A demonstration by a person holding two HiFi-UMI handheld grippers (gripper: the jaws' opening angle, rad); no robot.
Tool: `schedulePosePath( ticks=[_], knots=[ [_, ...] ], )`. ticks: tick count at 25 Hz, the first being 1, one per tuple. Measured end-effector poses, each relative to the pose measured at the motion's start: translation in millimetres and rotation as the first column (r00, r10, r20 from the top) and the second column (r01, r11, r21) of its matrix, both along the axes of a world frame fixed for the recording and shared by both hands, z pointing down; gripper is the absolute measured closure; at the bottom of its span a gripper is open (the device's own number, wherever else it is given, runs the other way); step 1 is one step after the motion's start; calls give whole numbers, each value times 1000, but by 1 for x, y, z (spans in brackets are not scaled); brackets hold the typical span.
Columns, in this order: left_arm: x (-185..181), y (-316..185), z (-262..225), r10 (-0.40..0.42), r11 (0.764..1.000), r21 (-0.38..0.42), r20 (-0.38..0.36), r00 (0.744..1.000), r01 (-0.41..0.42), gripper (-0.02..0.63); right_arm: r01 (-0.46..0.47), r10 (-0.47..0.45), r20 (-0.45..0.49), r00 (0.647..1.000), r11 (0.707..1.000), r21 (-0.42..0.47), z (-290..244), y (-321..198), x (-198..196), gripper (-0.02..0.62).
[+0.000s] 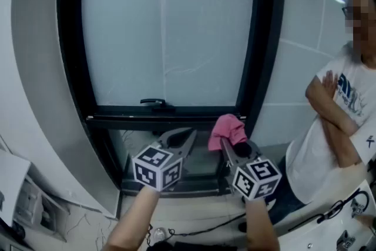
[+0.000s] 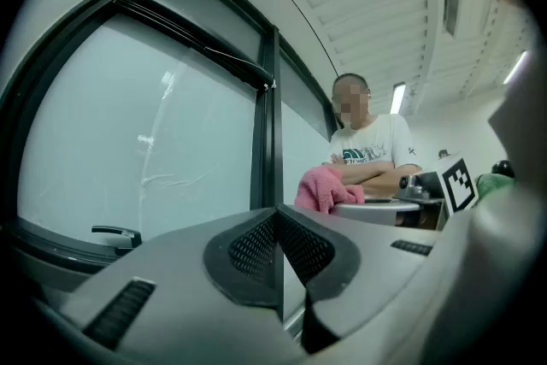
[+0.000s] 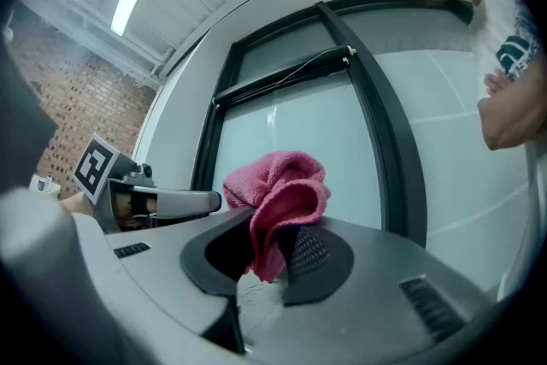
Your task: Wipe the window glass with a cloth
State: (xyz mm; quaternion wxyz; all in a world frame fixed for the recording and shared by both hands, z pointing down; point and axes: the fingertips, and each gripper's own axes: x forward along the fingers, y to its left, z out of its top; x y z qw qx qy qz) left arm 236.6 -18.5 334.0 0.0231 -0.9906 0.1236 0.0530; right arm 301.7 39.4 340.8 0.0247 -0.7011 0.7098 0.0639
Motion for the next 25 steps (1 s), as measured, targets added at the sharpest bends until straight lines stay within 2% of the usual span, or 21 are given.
schedulePosePath(
  ticks=[6, 15, 20, 25],
  knots=[
    [10, -60, -12, 25, 1000, 17, -9, 1000, -25, 600, -33, 33, -25, 999, 999, -5, -13, -52, 7, 526],
    [43, -147, -45, 144, 987, 77, -4, 990, -144, 600, -167, 169, -43, 985, 985, 35, -46, -130, 36, 526],
    [64, -181, -67, 205, 973, 110, -2, 979, -204, 600, -229, 232, -63, 971, 972, 52, -67, -165, 52, 526],
    [89, -205, -96, 221, 965, 148, -16, 975, -217, 600, -267, 276, -102, 956, 959, 91, -103, -188, 77, 526]
  ],
)
